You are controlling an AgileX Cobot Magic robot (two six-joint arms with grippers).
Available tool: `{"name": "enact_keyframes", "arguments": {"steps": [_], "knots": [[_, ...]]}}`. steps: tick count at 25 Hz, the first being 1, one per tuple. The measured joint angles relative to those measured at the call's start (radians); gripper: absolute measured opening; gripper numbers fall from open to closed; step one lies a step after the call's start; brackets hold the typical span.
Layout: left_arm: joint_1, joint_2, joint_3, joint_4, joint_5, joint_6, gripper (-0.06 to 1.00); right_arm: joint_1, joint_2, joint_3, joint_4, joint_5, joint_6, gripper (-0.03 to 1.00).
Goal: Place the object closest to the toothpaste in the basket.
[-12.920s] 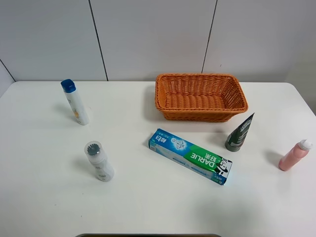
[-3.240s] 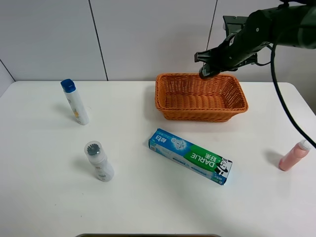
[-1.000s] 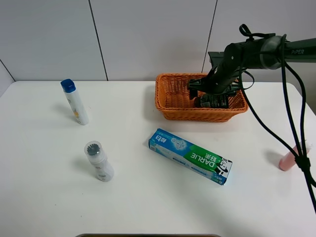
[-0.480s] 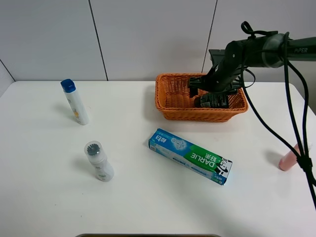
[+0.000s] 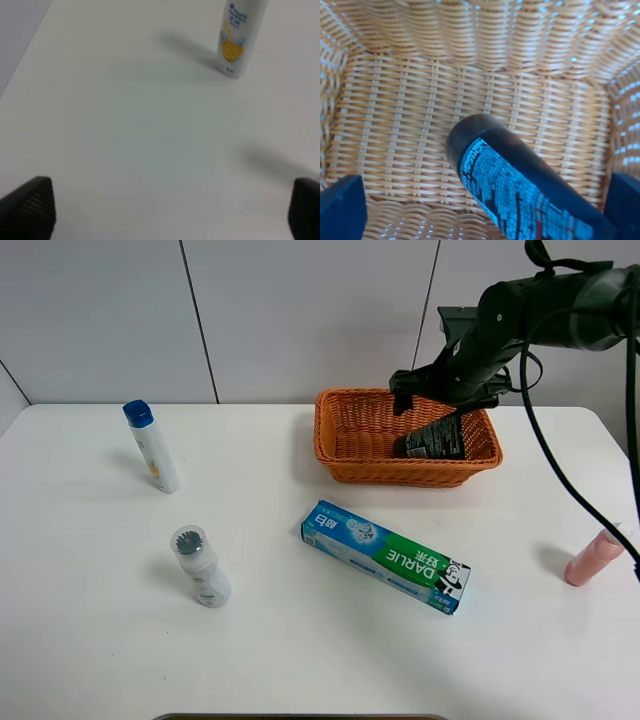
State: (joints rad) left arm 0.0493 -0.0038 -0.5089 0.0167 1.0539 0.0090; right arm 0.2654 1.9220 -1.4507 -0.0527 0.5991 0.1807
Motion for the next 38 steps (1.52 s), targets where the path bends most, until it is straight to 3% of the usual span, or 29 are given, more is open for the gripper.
{"name": "enact_keyframes", "arguments": {"steps": [25, 38], "knots": [[0.000, 0.000, 0.000, 0.001, 0.000, 0.000, 0.94, 0.000, -0.530, 0.000, -0.058, 0.213, 0.022, 0.97], [0.000, 0.000, 0.000, 0.001, 0.000, 0.000, 0.94, 0.000, -0.832, 0.000, -0.109, 0.428, 0.015, 0.97]]}}
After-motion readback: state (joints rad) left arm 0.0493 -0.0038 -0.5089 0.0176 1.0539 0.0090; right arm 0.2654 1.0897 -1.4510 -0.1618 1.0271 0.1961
